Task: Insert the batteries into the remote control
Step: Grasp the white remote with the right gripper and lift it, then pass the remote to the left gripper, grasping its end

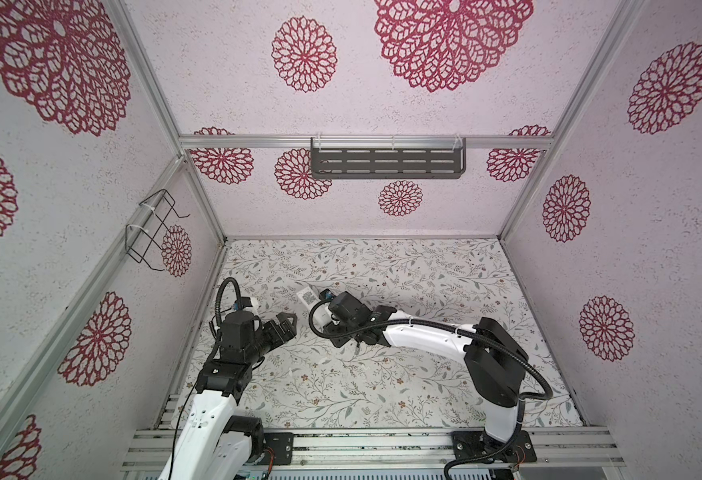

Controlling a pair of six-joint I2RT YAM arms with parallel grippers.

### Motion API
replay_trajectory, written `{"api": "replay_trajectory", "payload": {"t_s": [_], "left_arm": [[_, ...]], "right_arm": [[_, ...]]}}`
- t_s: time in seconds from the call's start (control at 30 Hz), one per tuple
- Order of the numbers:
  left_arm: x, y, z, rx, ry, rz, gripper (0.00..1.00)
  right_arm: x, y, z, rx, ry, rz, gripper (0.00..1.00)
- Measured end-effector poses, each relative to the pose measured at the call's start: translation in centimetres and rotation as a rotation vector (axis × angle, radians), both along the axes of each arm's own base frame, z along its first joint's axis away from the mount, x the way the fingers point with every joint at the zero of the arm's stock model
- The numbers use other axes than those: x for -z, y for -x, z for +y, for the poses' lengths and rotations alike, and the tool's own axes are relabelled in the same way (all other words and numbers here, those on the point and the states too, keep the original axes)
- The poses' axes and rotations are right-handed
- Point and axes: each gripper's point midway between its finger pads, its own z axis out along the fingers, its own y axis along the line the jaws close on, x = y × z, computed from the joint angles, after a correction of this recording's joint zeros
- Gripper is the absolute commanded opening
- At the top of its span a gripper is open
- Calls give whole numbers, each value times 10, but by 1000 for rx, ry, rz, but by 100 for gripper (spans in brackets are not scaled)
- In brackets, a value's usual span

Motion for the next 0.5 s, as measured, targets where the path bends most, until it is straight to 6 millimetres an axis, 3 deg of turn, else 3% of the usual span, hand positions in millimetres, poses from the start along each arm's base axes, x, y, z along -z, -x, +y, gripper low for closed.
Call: {"api": "replay_trajectory", "payload": {"t_s": [0.2,0.37,0.5], "left_arm": [[-28,-12,-13,50,72,-116,100],[-44,-19,-19,74,105,-181,90],[-48,-24,-24,91,129,-200,75]], "right_arm": [[-37,19,9,-87,-135,18,36],[-50,33,12,-133,-188,45,35],[-59,40,17,-157,-224,46,34]]}}
